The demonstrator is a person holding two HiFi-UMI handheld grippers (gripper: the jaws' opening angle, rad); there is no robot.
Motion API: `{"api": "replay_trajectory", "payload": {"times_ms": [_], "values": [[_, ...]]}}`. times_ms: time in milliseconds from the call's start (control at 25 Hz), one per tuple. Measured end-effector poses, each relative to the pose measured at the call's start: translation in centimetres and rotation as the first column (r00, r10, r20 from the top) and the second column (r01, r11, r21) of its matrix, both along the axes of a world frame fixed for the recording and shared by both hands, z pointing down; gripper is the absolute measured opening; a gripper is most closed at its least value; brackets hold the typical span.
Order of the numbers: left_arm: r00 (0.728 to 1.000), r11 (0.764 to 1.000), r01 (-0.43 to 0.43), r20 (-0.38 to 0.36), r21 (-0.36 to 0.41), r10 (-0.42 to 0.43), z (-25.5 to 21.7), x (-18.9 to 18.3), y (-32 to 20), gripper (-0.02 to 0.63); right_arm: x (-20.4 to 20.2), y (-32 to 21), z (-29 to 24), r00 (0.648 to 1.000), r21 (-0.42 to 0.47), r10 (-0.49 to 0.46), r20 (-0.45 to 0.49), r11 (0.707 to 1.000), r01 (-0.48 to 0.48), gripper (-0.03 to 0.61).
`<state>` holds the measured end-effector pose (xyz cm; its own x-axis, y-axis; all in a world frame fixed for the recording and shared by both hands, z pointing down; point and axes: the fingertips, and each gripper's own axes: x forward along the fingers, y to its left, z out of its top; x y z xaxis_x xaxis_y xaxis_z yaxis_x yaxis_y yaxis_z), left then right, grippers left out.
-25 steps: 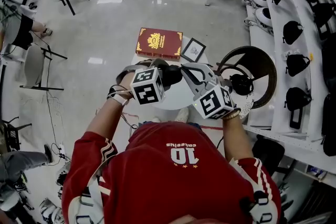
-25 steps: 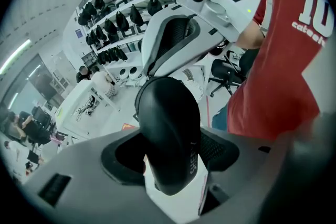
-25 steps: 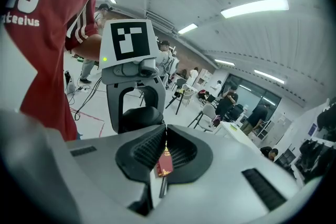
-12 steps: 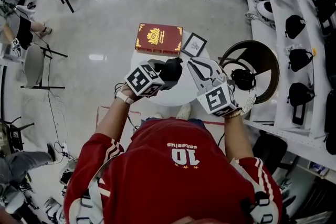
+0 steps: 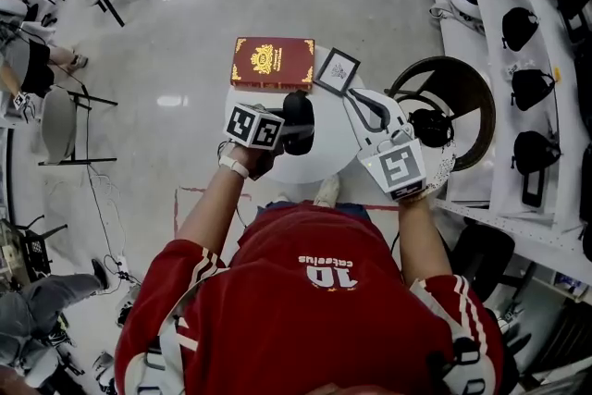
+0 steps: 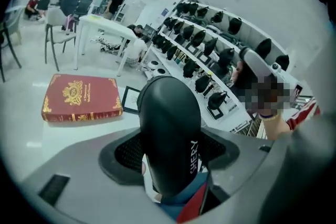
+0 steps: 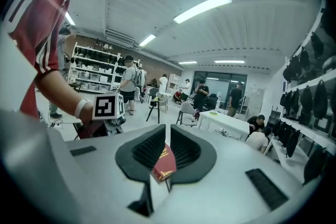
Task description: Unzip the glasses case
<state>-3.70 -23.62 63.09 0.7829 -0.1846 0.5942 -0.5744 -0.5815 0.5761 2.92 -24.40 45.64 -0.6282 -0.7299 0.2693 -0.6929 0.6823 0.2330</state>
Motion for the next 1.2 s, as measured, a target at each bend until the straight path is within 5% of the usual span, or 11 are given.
{"api": "replay_trajectory", "payload": {"times_ms": [440,640,1200], "values": [[0.985,0.953,0.166,-0.005,-0.253,-0.172,8.6,1.7,-2.9,0.301,3.7,-0.6,1.8,0.999,-0.052,0.020,0.049,0.999,-0.017,0.020],[0.981,0.931,0.196,0.059,-0.309,-0.187,13.2,1.9,-3.1,0.302,5.8,-1.1,2.2,0.998,-0.074,0.051,0.036,0.996,-0.048,0.020],[0.937,0.847,0.343,0.084,-0.406,-0.339,20.7,1.2,-5.8,0.308,9.0,-1.8,6.0,0.998,-0.138,0.022,0.060,0.990,-0.013,0.020]]}}
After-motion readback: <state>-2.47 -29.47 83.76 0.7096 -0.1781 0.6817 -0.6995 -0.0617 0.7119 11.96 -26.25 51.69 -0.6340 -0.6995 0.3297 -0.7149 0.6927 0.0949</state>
